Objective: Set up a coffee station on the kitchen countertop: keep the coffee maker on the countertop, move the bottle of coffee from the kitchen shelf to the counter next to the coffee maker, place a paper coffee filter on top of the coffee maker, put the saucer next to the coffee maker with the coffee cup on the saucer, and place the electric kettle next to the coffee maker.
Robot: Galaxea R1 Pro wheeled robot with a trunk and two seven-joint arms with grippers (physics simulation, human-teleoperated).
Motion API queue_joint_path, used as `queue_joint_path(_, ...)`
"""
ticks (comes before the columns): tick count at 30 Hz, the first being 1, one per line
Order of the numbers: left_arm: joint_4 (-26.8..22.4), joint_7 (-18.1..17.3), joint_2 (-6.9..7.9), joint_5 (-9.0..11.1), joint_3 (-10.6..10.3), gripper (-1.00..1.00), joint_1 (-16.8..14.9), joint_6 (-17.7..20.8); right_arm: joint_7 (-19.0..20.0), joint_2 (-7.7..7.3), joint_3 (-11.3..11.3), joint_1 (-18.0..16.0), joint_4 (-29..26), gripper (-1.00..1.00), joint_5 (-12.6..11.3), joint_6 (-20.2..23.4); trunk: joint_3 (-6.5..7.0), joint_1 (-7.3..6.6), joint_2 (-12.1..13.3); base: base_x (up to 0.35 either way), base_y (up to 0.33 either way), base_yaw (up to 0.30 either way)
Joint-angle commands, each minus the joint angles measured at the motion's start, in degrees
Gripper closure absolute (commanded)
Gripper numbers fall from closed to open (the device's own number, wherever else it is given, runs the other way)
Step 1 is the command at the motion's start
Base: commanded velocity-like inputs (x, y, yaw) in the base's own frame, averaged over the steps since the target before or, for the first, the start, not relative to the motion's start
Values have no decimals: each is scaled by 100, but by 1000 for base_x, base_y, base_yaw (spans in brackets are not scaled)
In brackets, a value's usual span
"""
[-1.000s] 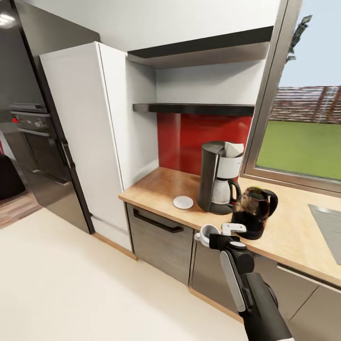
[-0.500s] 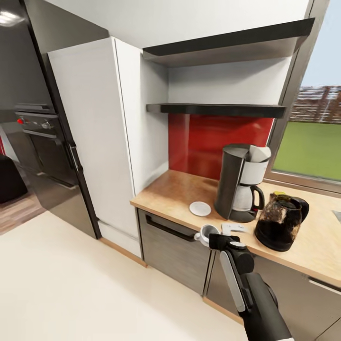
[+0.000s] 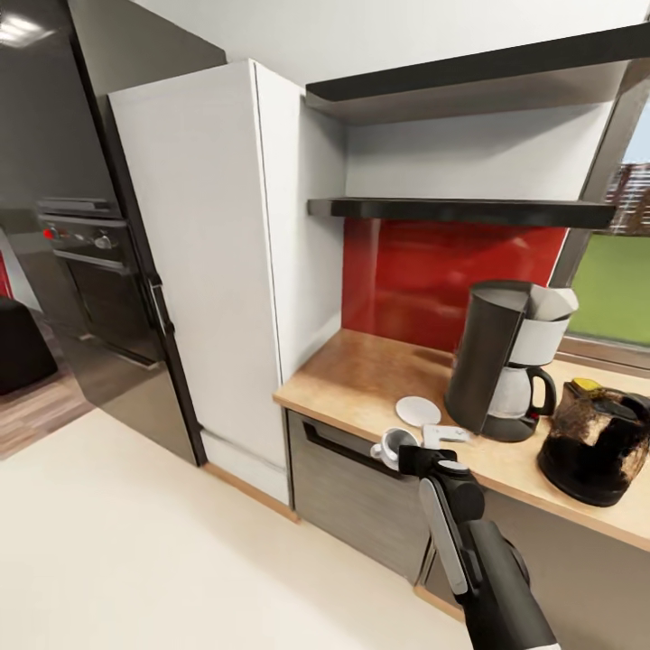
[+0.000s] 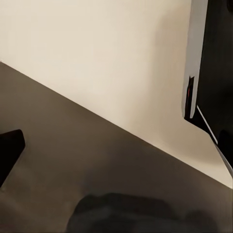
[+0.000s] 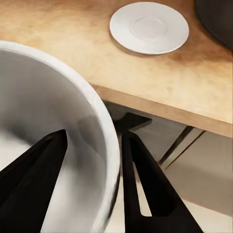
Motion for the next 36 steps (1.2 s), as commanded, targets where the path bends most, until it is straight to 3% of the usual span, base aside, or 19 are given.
queue_joint_path(1,13,18,1,-54,28,-100,-5,-33,-55,1,5,-4,-5,100,-58,16,-10,5,-10,187,298,0)
queue_joint_path(12,13,19,5,-54,30,-100,-5,-36,-55,1,5,-5,-5,100,-59,16,-10,5,-10,187,298,-67)
queue_joint_path(36,13,19,4,-54,36,-100,-5,-38,-55,1,3,-5,30,100,-55,16,-10,5,-10,173,293,-293)
